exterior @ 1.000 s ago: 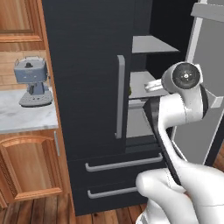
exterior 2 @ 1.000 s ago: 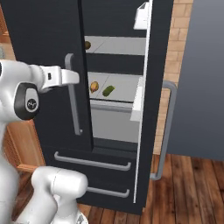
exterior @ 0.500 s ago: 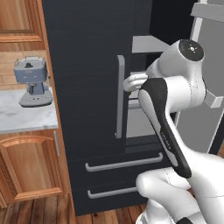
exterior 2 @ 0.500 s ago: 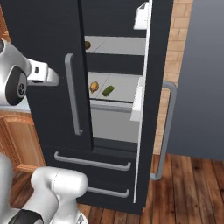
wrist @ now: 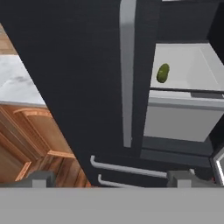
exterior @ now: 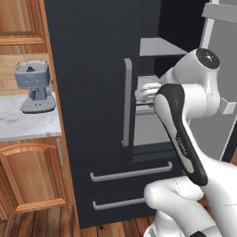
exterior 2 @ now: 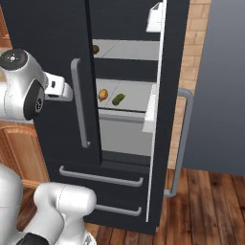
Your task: Open the fridge, remove the kiwi, cucumber, and chicken drumstick, and place them on any counter.
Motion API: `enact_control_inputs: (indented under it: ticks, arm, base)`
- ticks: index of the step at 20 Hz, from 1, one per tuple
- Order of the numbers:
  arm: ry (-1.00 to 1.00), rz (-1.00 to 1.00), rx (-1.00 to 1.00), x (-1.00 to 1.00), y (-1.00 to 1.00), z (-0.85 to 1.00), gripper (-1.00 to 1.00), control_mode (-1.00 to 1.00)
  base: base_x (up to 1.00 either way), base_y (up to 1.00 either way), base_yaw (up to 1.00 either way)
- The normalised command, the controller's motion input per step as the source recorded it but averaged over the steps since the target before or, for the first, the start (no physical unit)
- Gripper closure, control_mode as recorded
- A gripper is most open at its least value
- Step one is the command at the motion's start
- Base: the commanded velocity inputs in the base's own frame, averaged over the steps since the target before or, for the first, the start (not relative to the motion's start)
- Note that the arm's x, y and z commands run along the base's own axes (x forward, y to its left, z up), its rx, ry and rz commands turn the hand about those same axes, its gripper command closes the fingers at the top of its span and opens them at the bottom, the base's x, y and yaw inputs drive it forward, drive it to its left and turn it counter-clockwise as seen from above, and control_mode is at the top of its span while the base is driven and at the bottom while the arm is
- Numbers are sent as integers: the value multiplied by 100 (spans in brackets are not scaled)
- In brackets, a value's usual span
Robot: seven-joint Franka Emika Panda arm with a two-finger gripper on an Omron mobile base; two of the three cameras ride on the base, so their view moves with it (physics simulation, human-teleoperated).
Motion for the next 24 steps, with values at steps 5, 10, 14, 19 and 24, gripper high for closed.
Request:
enact_control_inputs:
  ticks: [5, 10, 14, 19, 24]
  arm:
    - [0, 0, -3, 48, -20, -14, -100, -100]
    - [0, 2, 0, 53, 5, 0, -100, -100]
    - [0, 4, 0, 53, 22, 0, -100, -100]
    - [0, 0, -2, 61, 9, -8, -100, -100]
    - [0, 0, -2, 67, 2, -16, -100, -100]
  base:
    - [0, 0, 0]
    - [0, 0, 0]
    - [0, 0, 0]
    - [0, 0, 0]
    - [0, 0, 0]
